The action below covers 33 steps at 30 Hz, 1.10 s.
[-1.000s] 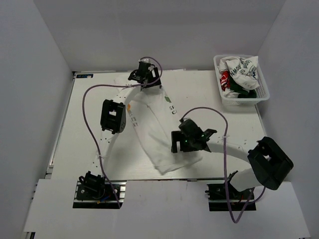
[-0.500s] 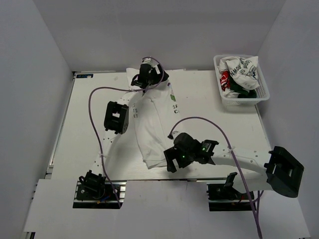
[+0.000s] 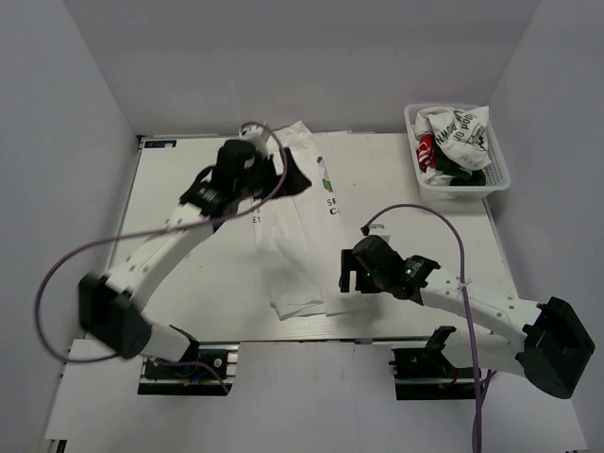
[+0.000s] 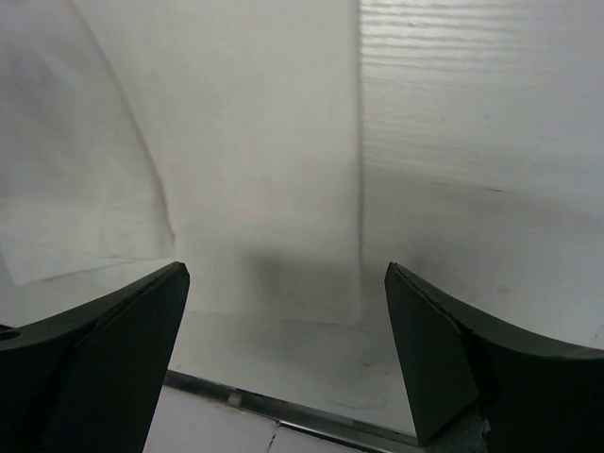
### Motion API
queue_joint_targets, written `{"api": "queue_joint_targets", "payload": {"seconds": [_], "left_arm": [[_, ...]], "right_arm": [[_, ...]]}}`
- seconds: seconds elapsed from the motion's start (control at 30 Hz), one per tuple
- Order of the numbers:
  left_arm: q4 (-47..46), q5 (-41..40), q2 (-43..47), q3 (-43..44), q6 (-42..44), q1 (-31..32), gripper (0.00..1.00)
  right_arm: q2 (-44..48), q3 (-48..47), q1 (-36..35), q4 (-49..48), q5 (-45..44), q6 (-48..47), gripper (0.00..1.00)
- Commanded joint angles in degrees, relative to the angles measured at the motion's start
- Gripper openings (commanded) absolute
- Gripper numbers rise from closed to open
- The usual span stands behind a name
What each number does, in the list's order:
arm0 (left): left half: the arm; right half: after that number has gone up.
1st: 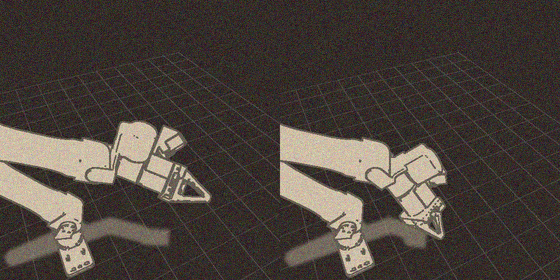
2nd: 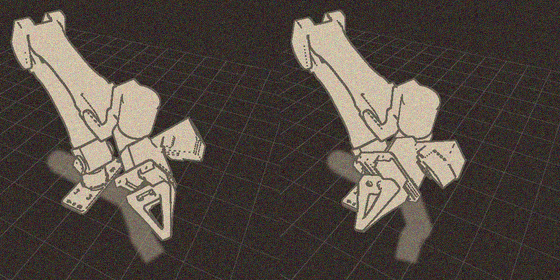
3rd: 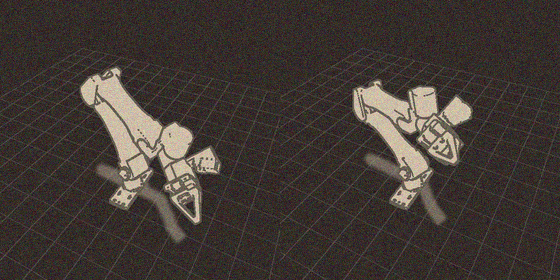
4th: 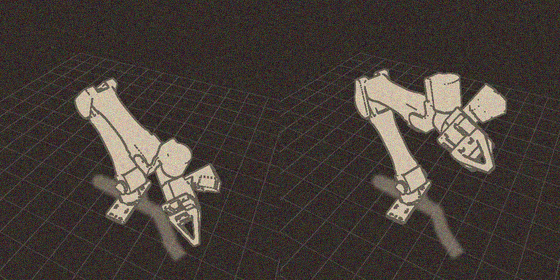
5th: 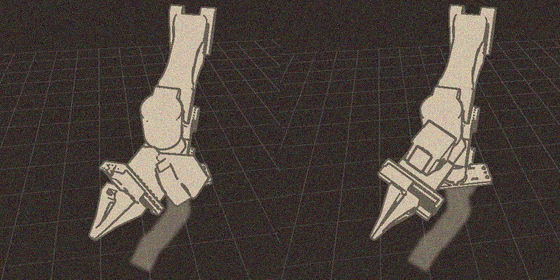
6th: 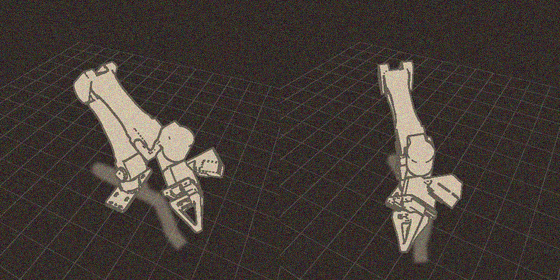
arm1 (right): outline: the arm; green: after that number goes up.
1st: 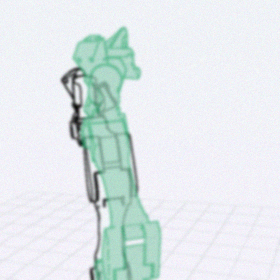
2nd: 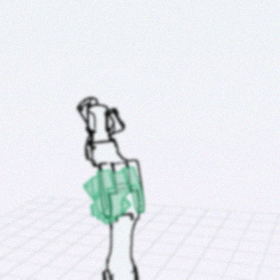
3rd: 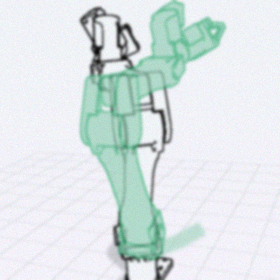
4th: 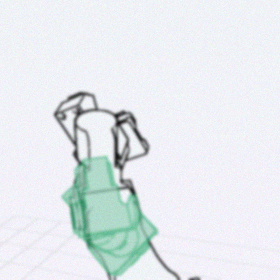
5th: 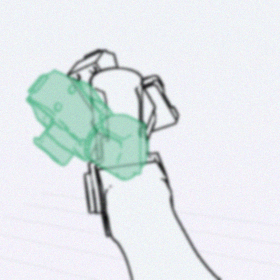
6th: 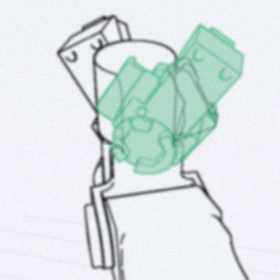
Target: Fold and stack the t-shirts
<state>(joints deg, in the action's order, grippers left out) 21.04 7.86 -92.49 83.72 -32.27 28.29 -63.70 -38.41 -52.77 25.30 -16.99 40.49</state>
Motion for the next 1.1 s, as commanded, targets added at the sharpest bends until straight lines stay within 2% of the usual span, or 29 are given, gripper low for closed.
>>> {"api": "queue_joint_targets", "payload": {"seconds": [0.0, 0.03, 0.13, 0.23, 0.3, 0.47, 0.57, 0.73, 0.77, 0.83, 0.87, 0.93, 0.97, 1.0, 1.03, 1.07], "left_arm": [[6.6, 0.7, 12.9, -18.3, -5.9, 4.2, 1.00], [7.8, 1.5, 18.1, -25.2, -9.0, 5.1, 1.00], [12.4, 3.3, 23.3, -35.3, -13.0, 9.1, 1.00], [9.8, 8.1, 25.3, -44.0, -18.1, 13.3, 1.00], [9.4, 9.6, 23.4, -46.4, -19.4, 15.6, 1.00], [13.2, 4.5, 17.6, -47.8, -19.9, 20.8, 0.97], [9.8, 4.0, 14.1, -47.8, -19.4, 22.4, 0.95], [7.3, 1.0, 9.5, -46.5, -18.8, 22.9, 0.76], [7.3, -0.2, 8.9, -46.5, -18.8, 22.9, 0.67], [7.3, -3.2, 7.3, -45.2, -18.3, 22.9, 0.59], [8.6, -5.1, 6.8, -43.7, -18.3, 22.9, 0.45], [10.2, -6.3, 5.7, -42.3, -18.3, 22.9, 0.27], [10.2, -7.1, 5.0, -42.3, -18.3, 22.9, 0.05], [10.7, -7.1, 4.9, -41.8, -18.3, 22.9, 0.00], [10.7, -6.5, 4.9, -41.8, -17.7, 22.9, 0.00], [11.6, -5.4, 4.9, -41.8, -17.7, 22.9, 0.00]], "right_arm": [[0.9, 1.9, 3.3, 1.7, 4.1, 2.3, 0.90], [0.7, 2.0, 4.3, 1.6, 5.4, 1.4, 0.90], [0.7, 2.1, 5.3, 1.6, 10.8, -2.3, 0.90], [-0.4, 2.2, 6.7, 2.4, 15.1, -4.4, 0.90], [-0.9, 3.3, 7.3, 2.3, 18.2, -4.9, 0.90], [-2.0, 6.2, 8.6, -0.9, 23.1, -5.6, 0.90], [-2.3, 7.0, 9.1, -1.7, 23.1, -5.5, 0.90], [-3.8, 8.2, 9.6, -3.8, 22.0, -5.4, 0.89], [-4.7, 8.4, 9.8, -4.2, 21.9, -5.4, 0.89], [-6.0, 8.7, 10.1, -5.5, 21.5, -5.6, 0.88], [-6.9, 8.8, 10.1, -5.8, 21.1, -5.3, 0.86], [-8.3, 8.3, 10.3, -6.1, 21.0, -5.7, 0.71], [-8.6, 8.1, 10.2, -6.3, 20.8, -5.5, 0.61], [-8.9, 8.1, 10.3, -6.3, 20.7, -5.6, 0.49], [-8.8, 8.1, 10.2, -6.4, 20.8, -5.8, 0.20], [-8.5, 8.1, 10.1, -6.0, 20.9, -5.9, 0.06]]}}
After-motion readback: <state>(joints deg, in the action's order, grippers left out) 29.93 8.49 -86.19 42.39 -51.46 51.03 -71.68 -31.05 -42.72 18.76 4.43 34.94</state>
